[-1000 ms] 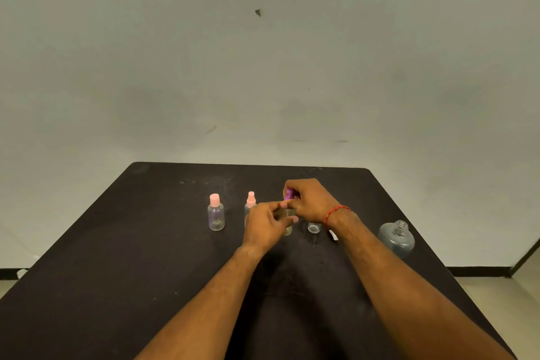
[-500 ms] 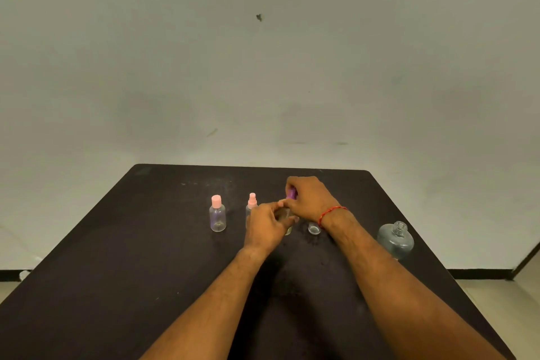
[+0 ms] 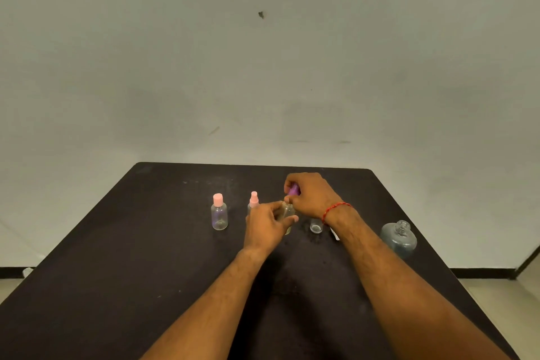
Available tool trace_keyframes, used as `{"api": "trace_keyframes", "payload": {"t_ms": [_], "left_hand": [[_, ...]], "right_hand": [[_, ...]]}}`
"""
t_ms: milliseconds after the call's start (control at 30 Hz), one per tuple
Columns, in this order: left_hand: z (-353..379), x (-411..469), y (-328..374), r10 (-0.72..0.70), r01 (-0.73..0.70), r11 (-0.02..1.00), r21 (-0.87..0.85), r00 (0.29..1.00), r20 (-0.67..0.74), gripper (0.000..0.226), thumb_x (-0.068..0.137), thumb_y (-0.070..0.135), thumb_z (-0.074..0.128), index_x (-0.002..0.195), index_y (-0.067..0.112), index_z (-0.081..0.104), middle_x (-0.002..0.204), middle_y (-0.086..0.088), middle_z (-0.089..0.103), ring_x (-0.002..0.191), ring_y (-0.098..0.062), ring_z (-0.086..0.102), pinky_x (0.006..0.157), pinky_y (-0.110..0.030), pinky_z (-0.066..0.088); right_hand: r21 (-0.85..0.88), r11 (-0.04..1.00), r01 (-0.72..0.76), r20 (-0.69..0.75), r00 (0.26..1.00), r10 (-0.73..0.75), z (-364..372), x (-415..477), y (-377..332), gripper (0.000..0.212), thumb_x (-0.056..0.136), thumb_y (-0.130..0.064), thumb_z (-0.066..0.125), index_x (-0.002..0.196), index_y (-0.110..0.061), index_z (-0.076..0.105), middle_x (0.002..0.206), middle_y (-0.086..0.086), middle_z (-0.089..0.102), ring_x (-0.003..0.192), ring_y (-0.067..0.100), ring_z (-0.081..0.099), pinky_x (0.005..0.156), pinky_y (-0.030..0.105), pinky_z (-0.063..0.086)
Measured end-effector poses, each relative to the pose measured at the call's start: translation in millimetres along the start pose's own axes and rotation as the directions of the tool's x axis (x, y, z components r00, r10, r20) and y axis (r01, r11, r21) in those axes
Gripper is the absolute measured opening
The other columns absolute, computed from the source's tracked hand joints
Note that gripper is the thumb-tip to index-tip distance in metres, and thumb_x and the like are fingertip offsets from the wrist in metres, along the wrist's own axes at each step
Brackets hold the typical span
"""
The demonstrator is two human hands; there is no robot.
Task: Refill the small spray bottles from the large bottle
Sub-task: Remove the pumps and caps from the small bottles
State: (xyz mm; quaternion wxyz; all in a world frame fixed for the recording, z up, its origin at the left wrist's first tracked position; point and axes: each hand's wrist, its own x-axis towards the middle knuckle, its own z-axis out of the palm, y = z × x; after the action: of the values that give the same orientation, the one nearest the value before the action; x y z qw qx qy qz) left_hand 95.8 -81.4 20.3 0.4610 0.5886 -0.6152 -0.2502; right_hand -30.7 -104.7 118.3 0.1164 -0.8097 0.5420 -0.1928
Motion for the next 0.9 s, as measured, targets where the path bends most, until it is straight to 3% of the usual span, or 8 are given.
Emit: {"api": "trace_keyframes", "payload": {"t_ms": [100, 200, 333, 533, 733, 833, 900], "left_hand": [[0.0, -2.7, -2.9, -0.048, 0.049, 0.999, -0.02, 0.999, 0.016, 0.034, 0.078, 0.036, 0.084, 0.108, 0.024, 0.075, 0.097, 0.01, 0.074, 0.092, -0.002, 0.067, 0.093, -0.033, 0.057], [-0.5, -3.8, -3.1, -0.068, 0.068, 0.998, 0.008, 0.998, 0.001, 0.033, 0.08, 0.035, 0.083, 0.11, 0.027, 0.075, 0.095, 0.014, 0.072, 0.093, -0.003, 0.067, 0.092, -0.028, 0.056], [0.8, -1.3, -5.7, -0.121, 0.121, 0.993, 0.004, 0.991, -0.056, 0.034, 0.081, 0.033, 0.082, 0.112, 0.023, 0.074, 0.102, 0.006, 0.074, 0.096, -0.008, 0.067, 0.089, -0.023, 0.05], [9.1, 3.5, -15.7, -0.173, 0.175, 0.984, 0.014, 0.979, -0.106, 0.035, 0.078, 0.032, 0.085, 0.108, 0.017, 0.075, 0.104, -0.001, 0.076, 0.101, -0.018, 0.07, 0.091, -0.034, 0.054], [18.1, 8.9, -19.0, -0.16, 0.163, 0.986, 0.022, 0.983, -0.093, 0.043, 0.078, 0.027, 0.085, 0.118, 0.018, 0.072, 0.112, -0.001, 0.075, 0.109, -0.017, 0.068, 0.097, -0.032, 0.054], [21.5, 12.5, -20.7, -0.152, 0.154, 0.988, 0.027, 0.986, -0.074, 0.04, 0.078, 0.024, 0.085, 0.115, 0.016, 0.073, 0.11, -0.001, 0.075, 0.107, -0.015, 0.069, 0.092, -0.024, 0.051], [23.7, 14.4, -22.0, -0.156, 0.158, 0.987, 0.034, 0.986, -0.059, 0.038, 0.079, 0.024, 0.084, 0.114, 0.015, 0.073, 0.109, 0.0, 0.075, 0.105, -0.013, 0.068, 0.086, -0.02, 0.047]], "right_hand": [[0.019, 0.998, 0.054, -0.003, 0.999, -0.053, -13.7, -2.0, -2.8, 0.023, 0.077, 0.0, 0.062, 0.09, -0.018, 0.068, 0.096, -0.002, 0.064, 0.09, 0.017, 0.06, 0.082, 0.031, 0.053], [0.022, 0.998, 0.054, -0.06, 0.997, -0.052, -22.9, -3.7, 0.5, 0.028, 0.076, 0.003, 0.062, 0.091, -0.019, 0.07, 0.099, -0.001, 0.066, 0.092, 0.016, 0.06, 0.083, 0.031, 0.052], [0.104, 0.995, 0.001, -0.209, 0.978, 0.021, -29.8, -12.4, 12.1, 0.03, 0.076, 0.004, 0.059, 0.091, -0.017, 0.073, 0.093, -0.001, 0.07, 0.088, 0.014, 0.063, 0.082, 0.028, 0.054], [0.212, 0.971, -0.108, -0.39, 0.902, 0.186, -1.8, -34.0, 34.3, 0.021, 0.079, -0.007, 0.068, 0.095, -0.018, 0.072, 0.088, -0.004, 0.069, 0.079, 0.01, 0.063, 0.078, 0.021, 0.051], [0.281, 0.921, -0.27, -0.387, 0.846, 0.366, 59.0, -48.2, 45.3, 0.011, 0.082, -0.023, 0.071, 0.087, -0.022, 0.061, 0.073, -0.006, 0.063, 0.067, 0.012, 0.061, 0.066, 0.019, 0.046], [0.291, 0.9, -0.324, -0.355, 0.837, 0.416, 84.4, -48.7, 51.0, 0.013, 0.081, -0.023, 0.071, 0.086, -0.022, 0.059, 0.071, -0.008, 0.063, 0.068, 0.012, 0.061, 0.064, 0.016, 0.04], [0.295, 0.892, -0.342, -0.351, 0.83, 0.435, 95.9, -48.3, 54.2, 0.011, 0.081, -0.024, 0.07, 0.082, -0.02, 0.059, 0.068, -0.007, 0.061, 0.069, 0.014, 0.061, 0.066, 0.021, 0.044]]}}
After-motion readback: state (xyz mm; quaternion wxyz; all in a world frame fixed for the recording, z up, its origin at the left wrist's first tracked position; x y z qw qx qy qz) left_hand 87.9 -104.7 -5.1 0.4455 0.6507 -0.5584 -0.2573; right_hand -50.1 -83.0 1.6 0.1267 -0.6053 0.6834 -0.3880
